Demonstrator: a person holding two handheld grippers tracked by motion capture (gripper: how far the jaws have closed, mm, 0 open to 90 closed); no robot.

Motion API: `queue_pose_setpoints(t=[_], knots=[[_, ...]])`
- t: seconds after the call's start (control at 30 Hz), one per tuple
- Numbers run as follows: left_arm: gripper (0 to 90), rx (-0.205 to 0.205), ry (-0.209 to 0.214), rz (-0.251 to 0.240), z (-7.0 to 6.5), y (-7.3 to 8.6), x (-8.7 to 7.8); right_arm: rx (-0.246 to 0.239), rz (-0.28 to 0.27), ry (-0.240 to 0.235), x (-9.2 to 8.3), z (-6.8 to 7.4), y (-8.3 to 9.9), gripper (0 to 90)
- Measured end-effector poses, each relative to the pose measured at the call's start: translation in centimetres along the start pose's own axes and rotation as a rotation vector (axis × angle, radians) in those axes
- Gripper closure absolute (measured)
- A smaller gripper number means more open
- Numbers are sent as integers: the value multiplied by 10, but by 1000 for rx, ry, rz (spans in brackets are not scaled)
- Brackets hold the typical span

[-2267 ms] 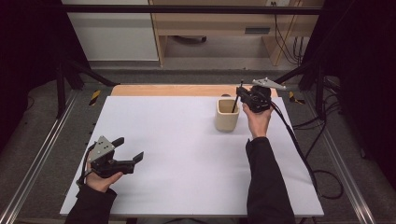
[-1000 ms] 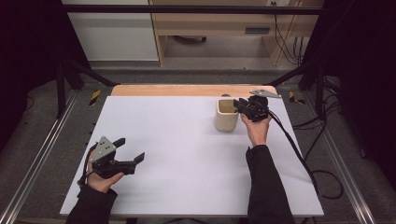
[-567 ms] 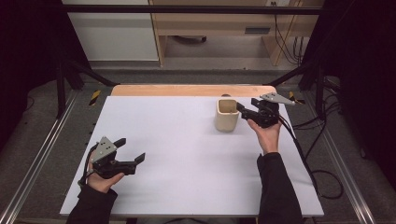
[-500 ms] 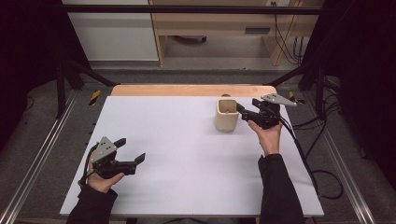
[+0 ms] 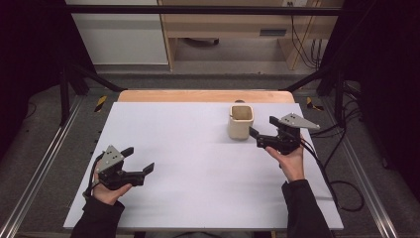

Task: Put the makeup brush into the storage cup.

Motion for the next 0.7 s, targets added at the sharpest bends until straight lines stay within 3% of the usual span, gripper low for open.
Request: queue_pose_setpoints(t=[0.37, 0.7], knots=[[69, 0, 0, 7, 0, 2, 0, -25, 12, -23, -23, 12, 19, 45], [67, -8, 5, 8, 0, 2, 0, -14, 21, -54, -38, 15, 37, 46]])
Point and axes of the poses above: each handheld gripper's, and its own axes: x roughly forward along the jaws, y roughly out of its underside, z roughly to its left, the point moved 7 cm from there along x, roughly forward along the jaws
